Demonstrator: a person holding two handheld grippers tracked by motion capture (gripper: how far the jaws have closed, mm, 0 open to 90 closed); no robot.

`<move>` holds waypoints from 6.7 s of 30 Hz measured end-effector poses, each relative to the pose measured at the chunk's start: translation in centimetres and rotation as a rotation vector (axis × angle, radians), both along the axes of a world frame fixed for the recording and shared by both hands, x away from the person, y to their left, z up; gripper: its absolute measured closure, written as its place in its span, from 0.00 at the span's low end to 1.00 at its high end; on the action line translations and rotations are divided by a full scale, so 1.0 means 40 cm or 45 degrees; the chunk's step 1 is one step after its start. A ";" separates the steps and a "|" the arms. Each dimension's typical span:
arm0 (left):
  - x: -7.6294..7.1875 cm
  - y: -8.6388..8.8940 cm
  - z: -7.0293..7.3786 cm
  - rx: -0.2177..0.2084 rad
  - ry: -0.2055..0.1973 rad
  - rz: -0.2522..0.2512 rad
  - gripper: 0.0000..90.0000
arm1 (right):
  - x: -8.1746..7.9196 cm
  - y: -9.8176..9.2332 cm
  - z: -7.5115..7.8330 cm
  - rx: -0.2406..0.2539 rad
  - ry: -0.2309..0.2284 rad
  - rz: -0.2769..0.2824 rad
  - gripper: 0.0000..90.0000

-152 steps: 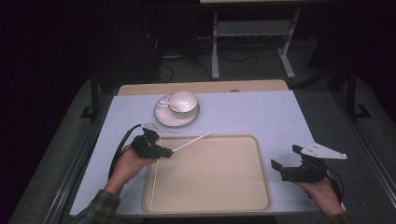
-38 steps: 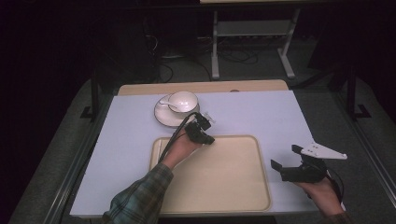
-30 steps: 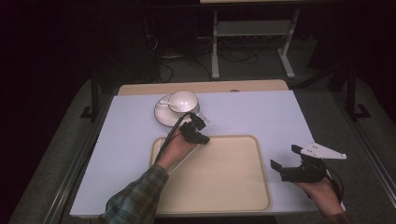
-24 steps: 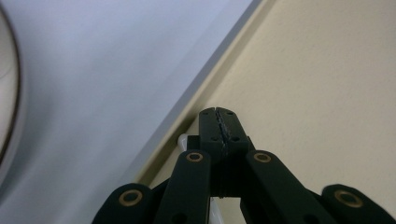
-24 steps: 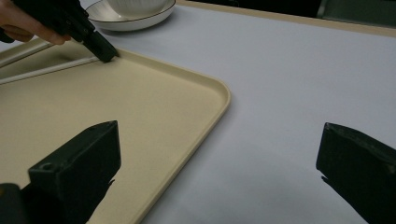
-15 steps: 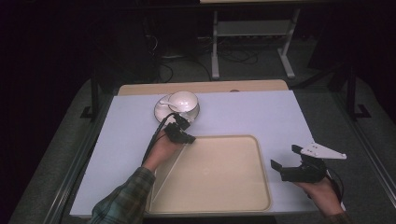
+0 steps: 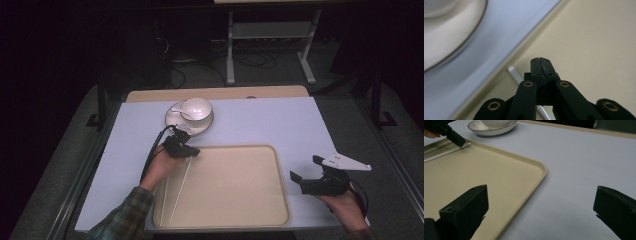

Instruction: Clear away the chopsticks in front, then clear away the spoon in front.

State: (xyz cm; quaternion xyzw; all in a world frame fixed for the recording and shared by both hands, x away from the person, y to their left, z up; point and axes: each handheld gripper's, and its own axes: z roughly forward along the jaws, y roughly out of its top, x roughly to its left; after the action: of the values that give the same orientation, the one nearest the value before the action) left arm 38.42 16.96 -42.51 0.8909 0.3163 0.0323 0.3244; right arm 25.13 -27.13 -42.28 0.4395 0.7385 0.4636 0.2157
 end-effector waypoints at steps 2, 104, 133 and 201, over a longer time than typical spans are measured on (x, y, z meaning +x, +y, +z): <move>-0.021 0.008 0.002 -0.021 0.008 -0.013 1.00 | 0.000 0.000 0.000 -0.003 0.000 0.003 0.00; -0.047 0.226 0.082 -0.133 -0.074 0.172 0.18 | 0.010 0.015 0.001 -0.010 0.005 0.010 0.00; 0.130 0.268 0.154 -0.172 -0.118 0.250 0.18 | 0.015 0.012 -0.002 -0.012 0.007 0.009 0.00; 0.307 0.233 0.110 -0.458 0.036 0.203 0.95 | 0.009 0.004 -0.001 -0.005 0.006 0.001 0.00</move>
State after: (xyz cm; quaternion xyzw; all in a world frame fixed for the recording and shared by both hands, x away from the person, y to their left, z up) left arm 50.69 26.28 -38.10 0.7910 0.3909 -0.0118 0.4705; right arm 25.49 -26.98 -42.33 0.4398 0.7402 0.4611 0.2146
